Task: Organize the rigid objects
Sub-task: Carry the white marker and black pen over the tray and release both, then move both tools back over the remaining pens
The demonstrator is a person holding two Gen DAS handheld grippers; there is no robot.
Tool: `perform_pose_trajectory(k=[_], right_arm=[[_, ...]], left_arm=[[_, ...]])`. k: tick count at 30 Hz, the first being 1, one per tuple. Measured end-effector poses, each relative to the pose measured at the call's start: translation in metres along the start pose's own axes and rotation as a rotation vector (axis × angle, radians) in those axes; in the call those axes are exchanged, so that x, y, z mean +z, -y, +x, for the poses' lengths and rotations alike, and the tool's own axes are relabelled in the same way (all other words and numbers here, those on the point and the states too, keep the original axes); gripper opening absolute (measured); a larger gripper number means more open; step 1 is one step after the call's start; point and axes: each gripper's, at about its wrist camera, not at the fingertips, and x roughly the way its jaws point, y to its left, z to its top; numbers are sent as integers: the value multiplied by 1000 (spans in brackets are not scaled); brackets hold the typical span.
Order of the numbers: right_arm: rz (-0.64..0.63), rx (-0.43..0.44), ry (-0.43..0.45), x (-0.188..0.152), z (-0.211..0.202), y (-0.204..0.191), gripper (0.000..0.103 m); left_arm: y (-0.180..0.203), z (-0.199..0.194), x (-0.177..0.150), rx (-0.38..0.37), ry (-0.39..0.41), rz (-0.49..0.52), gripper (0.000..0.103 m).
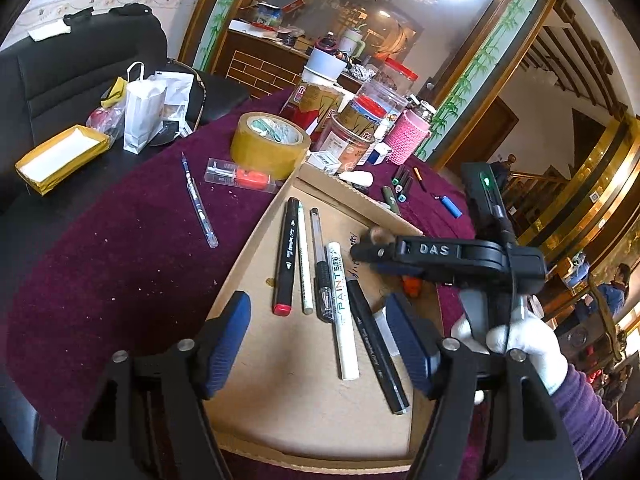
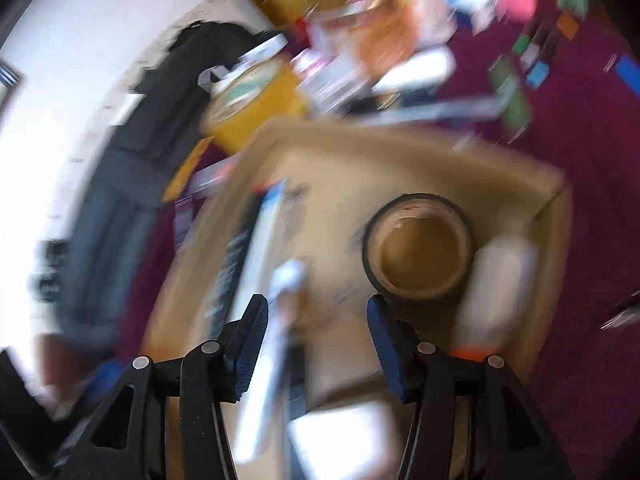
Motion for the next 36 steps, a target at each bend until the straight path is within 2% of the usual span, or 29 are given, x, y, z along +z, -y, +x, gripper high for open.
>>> perform_pose_trajectory(k=[3, 5, 7, 11, 13, 15, 16, 17, 18, 20, 21, 23, 25, 26, 28, 29, 30, 31, 32, 34, 35, 36], right_arm=[[21, 148, -20, -11, -20, 0, 56], [3, 217, -69, -31, -33, -7, 56], [-69, 170, -117, -58, -43, -20, 56], [-277, -6, -180, -108, -50, -52, 56], [-383, -103, -209, -127, -40, -68, 56], [-468, -230, -216, -135, -24, -79, 35], [-478, -254, -197, -133, -23, -80, 32], [-480, -274, -176, -128, -22, -81, 23], [-466, -304, -152, -119, -19, -81, 20], [-416, -314, -93, -95, -15, -75, 20], [-393, -292, -81, -88, -14, -71, 20], [-325, -184, -76, -74, -20, -66, 21], [-284, -98, -9, -73, -49, -55, 21], [-290, -104, 48, -78, -69, -52, 23], [-301, -172, 183, -90, -108, -39, 30], [-301, -217, 273, -99, -132, -32, 38], [-295, -277, 394, -109, -160, -20, 58], [-280, -338, 521, -123, -186, -9, 74], [-264, -375, 610, -130, -203, 0, 103], [-202, -448, 836, -161, -239, 24, 103], [-151, -475, 878, -170, -251, 46, 103], [-111, -482, 834, -161, -252, 58, 103]], left_arm=[[-3, -6, 2, 0, 21, -6, 69], [-9, -12, 7, 0, 44, -27, 69], [-14, -18, 10, 12, 70, -39, 69], [-22, -21, 14, 42, 87, -54, 70], [-23, -19, 13, 39, 76, -60, 70], [-20, -20, 12, 29, 69, -51, 70], [-17, -22, 11, 24, 72, -40, 70], [-14, -24, 10, 21, 77, -30, 70], [-12, -25, 11, 17, 83, -23, 70], [-7, -24, 12, 9, 81, -20, 70], [-5, -24, 14, 1, 78, -20, 70], [4, -25, 14, -22, 83, -7, 70], [16, -27, 13, -35, 98, 24, 70], [23, -27, 12, -48, 102, 40, 70], [37, -26, 11, -76, 114, 66, 70], [48, -28, 10, -89, 132, 90, 70], [56, -29, 8, -91, 150, 112, 70], [70, -33, 5, -84, 186, 150, 74], [86, -37, 2, -70, 230, 191, 79], [110, -45, -4, -59, 309, 248, 103], [125, -47, -8, -73, 348, 282, 103], [135, -45, -8, -95, 348, 304, 103]])
